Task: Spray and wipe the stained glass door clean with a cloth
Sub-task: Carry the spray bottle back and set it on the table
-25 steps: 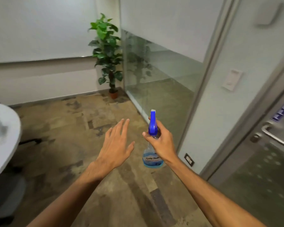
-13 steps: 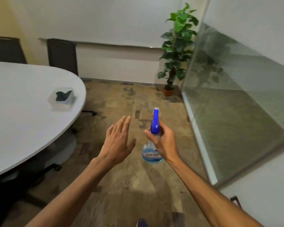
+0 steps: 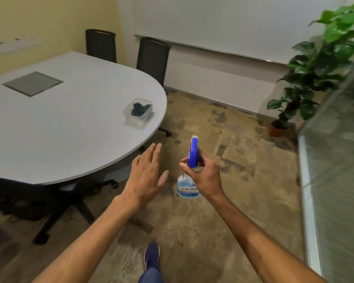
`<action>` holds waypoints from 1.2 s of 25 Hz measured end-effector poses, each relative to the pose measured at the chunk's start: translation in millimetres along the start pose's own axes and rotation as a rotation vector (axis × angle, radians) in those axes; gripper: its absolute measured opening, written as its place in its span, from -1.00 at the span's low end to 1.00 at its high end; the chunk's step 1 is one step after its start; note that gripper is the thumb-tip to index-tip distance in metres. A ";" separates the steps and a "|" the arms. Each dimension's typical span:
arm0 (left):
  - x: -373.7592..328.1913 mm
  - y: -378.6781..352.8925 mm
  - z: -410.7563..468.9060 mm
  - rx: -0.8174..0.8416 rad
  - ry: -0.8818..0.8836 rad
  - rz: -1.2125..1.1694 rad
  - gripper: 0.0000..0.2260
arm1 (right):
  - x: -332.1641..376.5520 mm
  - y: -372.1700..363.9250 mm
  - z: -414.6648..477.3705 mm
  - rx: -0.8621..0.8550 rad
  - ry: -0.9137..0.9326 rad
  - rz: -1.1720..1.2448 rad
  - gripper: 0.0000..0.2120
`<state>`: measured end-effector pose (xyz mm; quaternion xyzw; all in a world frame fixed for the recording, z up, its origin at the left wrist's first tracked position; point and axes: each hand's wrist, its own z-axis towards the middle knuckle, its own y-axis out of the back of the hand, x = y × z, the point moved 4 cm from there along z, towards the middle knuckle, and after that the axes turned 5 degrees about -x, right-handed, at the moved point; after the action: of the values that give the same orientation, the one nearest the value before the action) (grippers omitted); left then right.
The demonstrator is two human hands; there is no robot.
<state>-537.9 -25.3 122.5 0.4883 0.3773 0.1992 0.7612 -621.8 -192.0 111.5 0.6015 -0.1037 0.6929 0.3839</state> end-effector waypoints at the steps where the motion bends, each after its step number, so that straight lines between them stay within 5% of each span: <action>1: 12.5 0.6 10.2 0.003 0.022 0.012 -0.26 | -0.6 -13.4 12.9 0.019 -0.003 0.004 -0.74; 13: 185.1 5.8 176.7 0.029 0.228 -0.033 -0.25 | 6.1 -195.7 195.9 0.124 -0.005 -0.038 -0.32; 22: 275.9 -1.6 253.3 0.030 0.375 -0.002 -0.25 | 9.3 -306.0 301.3 0.233 0.044 -0.098 -0.31; 30: 336.8 -25.8 309.0 -0.020 0.614 -0.005 -0.26 | -20.6 -403.9 385.3 0.506 0.079 -0.075 -0.46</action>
<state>-87.8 6.2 45.1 0.3969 0.5891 0.3392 0.6168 -66.4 -157.6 62.4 0.6542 0.1105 0.7051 0.2503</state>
